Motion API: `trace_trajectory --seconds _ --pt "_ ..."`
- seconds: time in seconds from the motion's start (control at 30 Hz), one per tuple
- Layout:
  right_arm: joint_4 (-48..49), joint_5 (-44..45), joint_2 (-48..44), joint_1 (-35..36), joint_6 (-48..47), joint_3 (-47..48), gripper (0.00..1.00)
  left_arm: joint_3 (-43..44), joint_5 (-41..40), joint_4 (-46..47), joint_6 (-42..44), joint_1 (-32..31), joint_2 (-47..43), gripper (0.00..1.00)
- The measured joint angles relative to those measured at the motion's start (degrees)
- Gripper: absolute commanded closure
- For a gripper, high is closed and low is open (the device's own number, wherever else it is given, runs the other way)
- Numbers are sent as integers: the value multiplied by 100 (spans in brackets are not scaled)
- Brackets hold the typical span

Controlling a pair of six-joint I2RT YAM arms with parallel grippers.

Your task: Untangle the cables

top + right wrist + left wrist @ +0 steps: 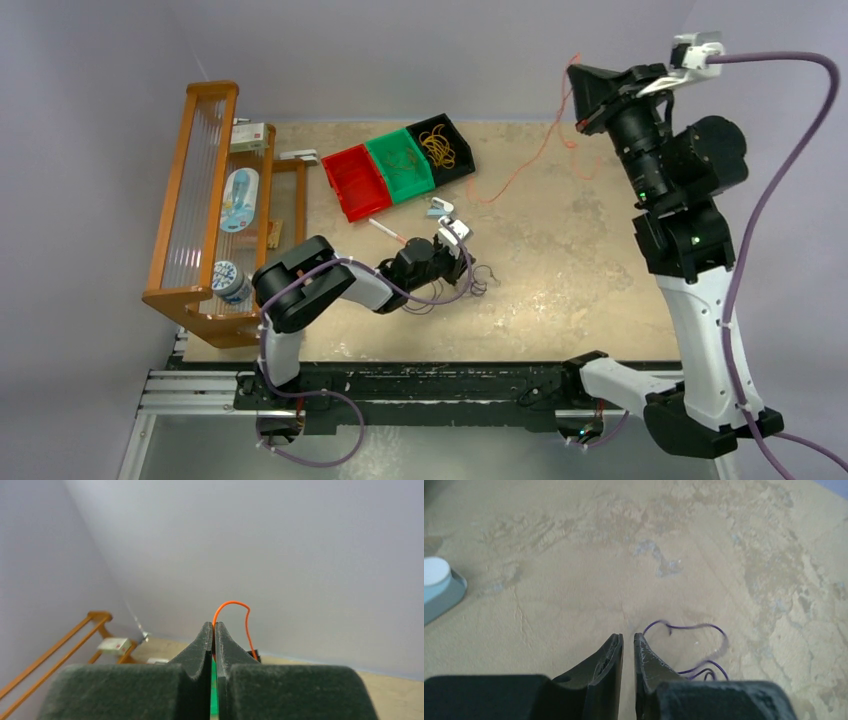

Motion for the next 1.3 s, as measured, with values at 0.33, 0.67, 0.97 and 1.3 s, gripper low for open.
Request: trace_trajectory --seconds 0.33,0.67,0.97,1.3 --pt "-122 1154 -164 0 -337 461 100 -280 -96 -142 -114 0 131 92" --pt "-522 1462 -83 0 -376 -46 100 -535 -326 -710 -275 0 -496 73" --pt "-726 1917 105 -4 -275 -1147 100 -219 -389 -1641 -575 -37 -1613 46" --pt "-811 2072 118 -625 -9 -1709 100 798 -581 -3346 -431 -791 -938 33"
